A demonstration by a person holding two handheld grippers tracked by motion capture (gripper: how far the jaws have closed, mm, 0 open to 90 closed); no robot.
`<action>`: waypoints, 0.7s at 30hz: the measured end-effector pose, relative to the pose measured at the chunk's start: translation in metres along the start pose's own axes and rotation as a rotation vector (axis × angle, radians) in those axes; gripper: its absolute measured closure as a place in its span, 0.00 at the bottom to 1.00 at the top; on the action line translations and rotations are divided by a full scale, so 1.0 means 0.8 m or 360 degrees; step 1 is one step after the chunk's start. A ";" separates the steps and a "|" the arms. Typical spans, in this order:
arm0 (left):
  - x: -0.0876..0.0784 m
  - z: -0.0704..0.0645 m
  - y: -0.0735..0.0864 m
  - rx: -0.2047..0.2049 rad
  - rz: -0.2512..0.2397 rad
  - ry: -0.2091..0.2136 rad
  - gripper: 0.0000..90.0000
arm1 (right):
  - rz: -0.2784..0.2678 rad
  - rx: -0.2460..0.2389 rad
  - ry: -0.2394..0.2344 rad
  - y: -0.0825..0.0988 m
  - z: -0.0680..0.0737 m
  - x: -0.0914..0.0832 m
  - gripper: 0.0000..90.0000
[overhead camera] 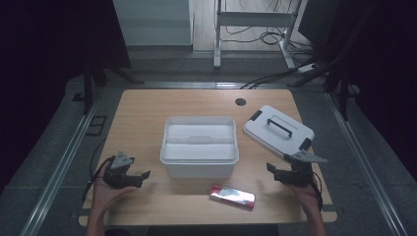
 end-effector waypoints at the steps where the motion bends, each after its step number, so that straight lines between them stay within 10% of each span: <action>1: 0.000 0.000 0.000 0.0000 0.0000 0.0000 0.19 | -0.0004 -0.0023 -0.0004 -0.001 0.002 0.000 0.20; 14: 0.003 -0.003 -0.003 -0.0055 -0.0044 0.0030 0.22 | -0.0034 -0.0066 -0.0119 -0.006 0.004 -0.012 0.21; 21: -0.012 -0.010 -0.035 0.0051 -0.0086 -0.0002 0.27 | -0.0040 -0.0039 -0.0115 -0.002 -0.005 -0.017 0.22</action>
Point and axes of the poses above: each handheld gripper's, and its own axes: x roughly forward along the jaws, y roughly out of its underside, z roughly to its left, the point moved 5 cm from there along x, roughly forward along the jaws, and after that the axes turned 11 degrees about -z, right-handed, at the moved point
